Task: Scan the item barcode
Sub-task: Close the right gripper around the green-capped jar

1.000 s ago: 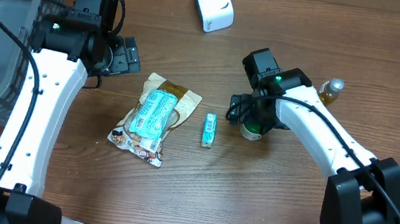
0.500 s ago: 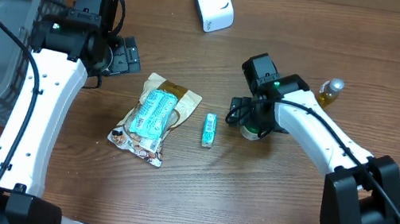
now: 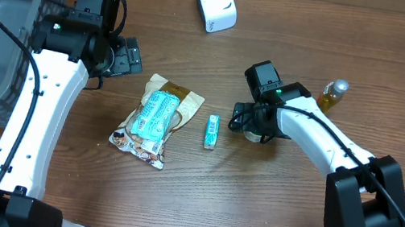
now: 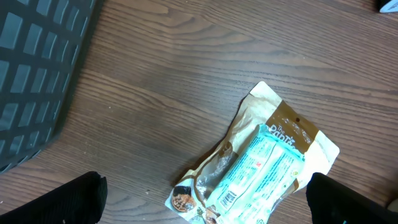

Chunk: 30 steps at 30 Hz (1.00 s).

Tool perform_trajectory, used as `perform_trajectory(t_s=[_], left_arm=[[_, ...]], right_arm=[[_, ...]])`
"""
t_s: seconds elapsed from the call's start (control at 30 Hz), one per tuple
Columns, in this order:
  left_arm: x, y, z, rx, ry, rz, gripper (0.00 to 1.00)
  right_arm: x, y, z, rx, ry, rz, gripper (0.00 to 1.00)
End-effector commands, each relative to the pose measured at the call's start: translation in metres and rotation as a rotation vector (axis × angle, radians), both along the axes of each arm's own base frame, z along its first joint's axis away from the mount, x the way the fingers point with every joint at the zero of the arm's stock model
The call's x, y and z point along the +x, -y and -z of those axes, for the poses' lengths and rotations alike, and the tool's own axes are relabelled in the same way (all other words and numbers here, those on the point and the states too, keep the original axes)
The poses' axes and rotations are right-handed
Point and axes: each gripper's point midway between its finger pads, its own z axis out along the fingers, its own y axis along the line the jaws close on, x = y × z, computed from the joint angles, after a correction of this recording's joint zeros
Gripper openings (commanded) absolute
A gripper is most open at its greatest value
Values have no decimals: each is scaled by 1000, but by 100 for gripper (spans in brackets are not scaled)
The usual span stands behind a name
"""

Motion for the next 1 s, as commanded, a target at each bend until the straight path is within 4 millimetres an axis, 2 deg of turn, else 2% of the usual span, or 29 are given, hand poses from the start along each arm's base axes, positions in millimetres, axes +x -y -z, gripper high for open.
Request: perform_trajectory(t_s=[0.0, 0.23, 0.37, 0.63, 0.77, 0.9, 0.97], left_arm=[[3, 0, -6, 3, 17, 17, 100], [3, 0, -6, 3, 17, 17, 100], [3, 0, -6, 3, 17, 17, 99], [3, 0, -6, 3, 17, 17, 100], [3, 0, -6, 3, 17, 17, 100], [3, 0, -6, 3, 17, 17, 100], [3, 0, -6, 3, 17, 17, 100]], right_arm=[[2, 7, 4, -20, 10, 16, 100], [-4, 9, 5, -31, -14, 15, 100], [-7, 10, 7, -35, -22, 15, 96], [-6, 10, 7, -33, -18, 15, 73], [-5, 10, 6, -31, -14, 15, 68], [-5, 10, 6, -31, -14, 15, 67], [-5, 9, 6, -30, -14, 15, 77]])
